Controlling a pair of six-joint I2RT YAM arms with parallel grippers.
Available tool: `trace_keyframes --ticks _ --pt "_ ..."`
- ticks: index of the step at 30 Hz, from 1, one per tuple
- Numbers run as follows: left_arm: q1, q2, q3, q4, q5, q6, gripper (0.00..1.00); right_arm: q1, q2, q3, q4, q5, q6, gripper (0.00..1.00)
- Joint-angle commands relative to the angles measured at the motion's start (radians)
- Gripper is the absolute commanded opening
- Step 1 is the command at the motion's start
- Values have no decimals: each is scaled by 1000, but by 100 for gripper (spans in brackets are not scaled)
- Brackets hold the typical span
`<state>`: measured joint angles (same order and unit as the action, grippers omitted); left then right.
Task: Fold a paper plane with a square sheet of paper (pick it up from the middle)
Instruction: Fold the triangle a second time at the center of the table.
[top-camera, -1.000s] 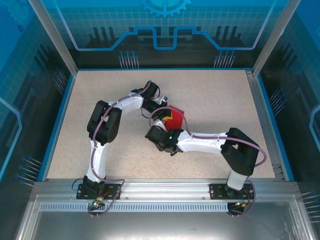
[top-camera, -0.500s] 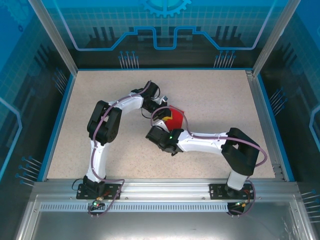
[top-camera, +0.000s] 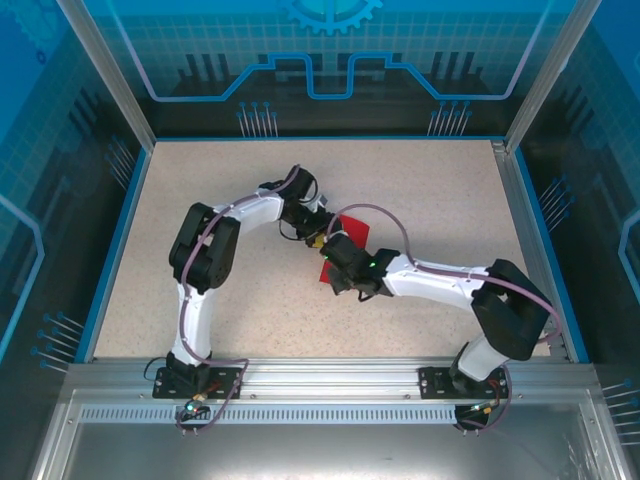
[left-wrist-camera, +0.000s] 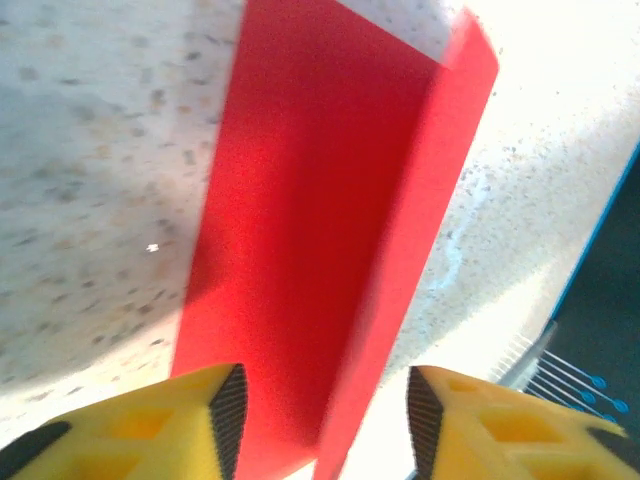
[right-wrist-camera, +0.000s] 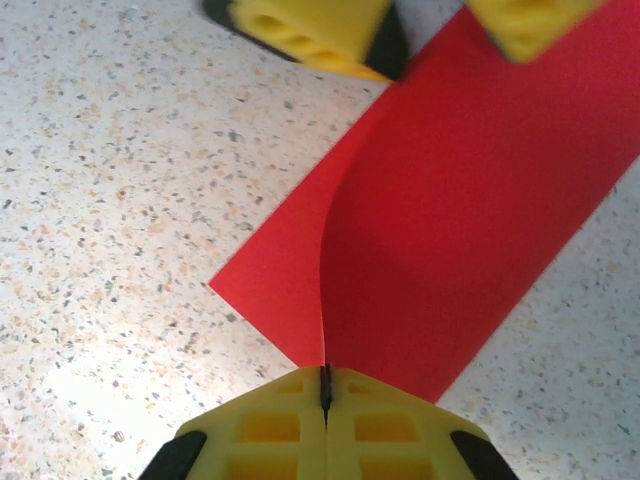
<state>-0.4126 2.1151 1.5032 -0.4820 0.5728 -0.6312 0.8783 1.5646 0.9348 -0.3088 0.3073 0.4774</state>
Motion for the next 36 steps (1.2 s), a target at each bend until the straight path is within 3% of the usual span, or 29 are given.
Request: trace_keyframes --ticks 1,6,12,17,26,36 --pt "23 -97 -64 28 -98 -79 54 -95 -70 -97 172 -266 32 0" --pt "40 -162 -175 101 -95 -122 51 -240 -86 -187 336 -534 67 1" --pt "25 -216 -266 158 -54 -130 32 -349 -45 -209 399 -693 75 2" --pt "-19 -215 -284 138 -38 -102 20 -397 -25 -198 350 -694 70 2" --pt "-90 -154 -273 94 -18 -84 11 -415 1 -171 255 -661 63 1" --pt "-112 -136 -313 103 -39 -91 10 -416 42 -118 166 -598 50 1"
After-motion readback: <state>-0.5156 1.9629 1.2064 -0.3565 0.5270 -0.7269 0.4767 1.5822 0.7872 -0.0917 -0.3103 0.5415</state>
